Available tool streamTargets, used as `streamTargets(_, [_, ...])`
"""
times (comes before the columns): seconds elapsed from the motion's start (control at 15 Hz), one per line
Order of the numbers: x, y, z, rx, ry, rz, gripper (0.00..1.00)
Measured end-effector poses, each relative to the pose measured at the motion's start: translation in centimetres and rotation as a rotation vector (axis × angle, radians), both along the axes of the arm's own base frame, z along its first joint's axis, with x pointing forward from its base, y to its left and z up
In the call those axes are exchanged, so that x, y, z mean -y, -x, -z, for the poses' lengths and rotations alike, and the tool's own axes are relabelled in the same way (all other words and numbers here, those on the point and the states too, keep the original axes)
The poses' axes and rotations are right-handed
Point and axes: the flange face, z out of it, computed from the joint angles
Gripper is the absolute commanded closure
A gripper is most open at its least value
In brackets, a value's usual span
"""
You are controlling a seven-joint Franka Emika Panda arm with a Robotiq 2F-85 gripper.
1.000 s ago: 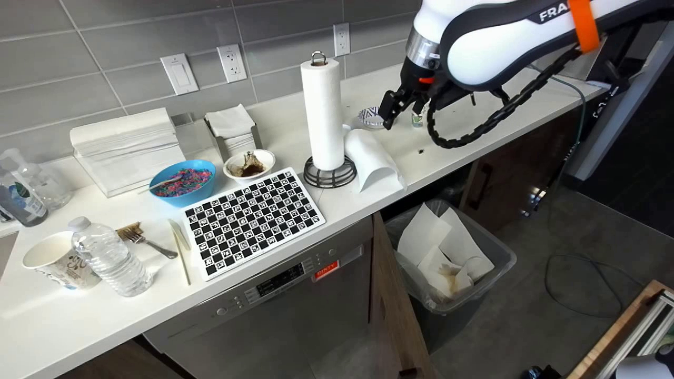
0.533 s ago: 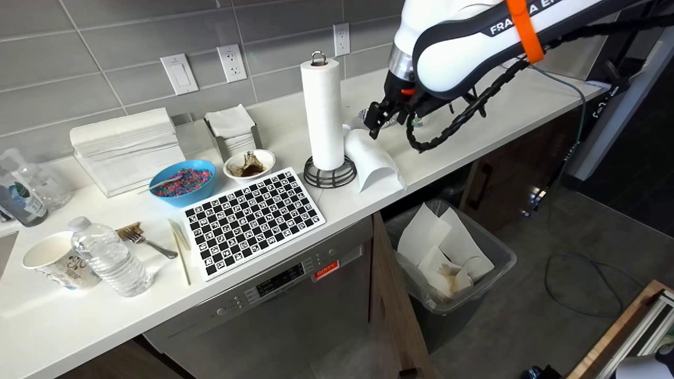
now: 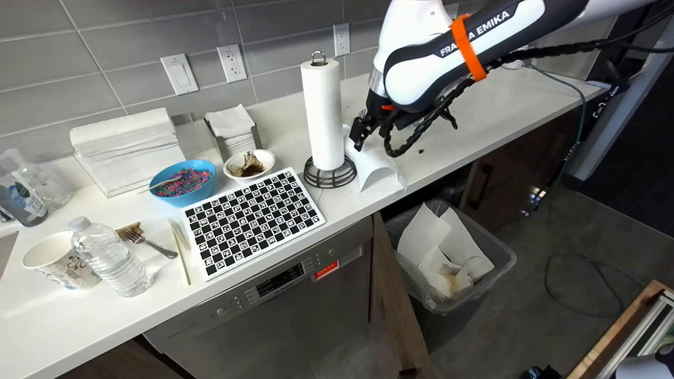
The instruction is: Use the white napkin to wipe the counter.
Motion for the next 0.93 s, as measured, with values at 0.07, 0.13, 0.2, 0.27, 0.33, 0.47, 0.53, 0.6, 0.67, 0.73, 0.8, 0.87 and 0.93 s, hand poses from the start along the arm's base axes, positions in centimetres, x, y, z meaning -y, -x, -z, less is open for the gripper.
streamTargets(0.07, [0.0, -0.5, 0.5, 0.002, -0.002, -0.004, 0.00])
streamTargets(0.13, [-0.1, -1.0, 0.9, 0.004, -0.003, -0.008, 0.00])
streamTargets(0.2, [-0.1, -1.4, 1.3, 0.004, -0.003, -0.011, 0.06])
streamTargets(0.27, [-0.2, -1.8, 1.7, 0.003, -0.004, -0.012, 0.15])
streamTargets(0.33, [-0.2, -2.1, 2.0, 0.000, -0.004, -0.012, 0.30])
streamTargets(0.47, [-0.2, -2.6, 2.7, -0.004, -0.005, -0.011, 0.38])
streamTargets(0.53, [-0.2, -2.8, 3.0, -0.007, -0.005, -0.009, 0.46])
streamTargets(0.6, [-0.2, -3.0, 3.3, -0.010, -0.004, -0.008, 0.53])
streamTargets(0.67, [-0.1, -3.1, 3.6, -0.013, -0.003, -0.007, 0.62])
streamTargets(0.73, [0.0, -3.3, 3.8, -0.014, -0.001, -0.006, 0.69])
streamTargets(0.8, [0.0, -3.4, 4.0, -0.015, 0.005, -0.007, 0.77])
streamTargets(0.87, [0.1, -3.5, 4.2, -0.015, 0.011, -0.009, 0.84])
streamTargets(0.93, [0.1, -3.5, 4.2, -0.014, 0.016, -0.010, 0.91])
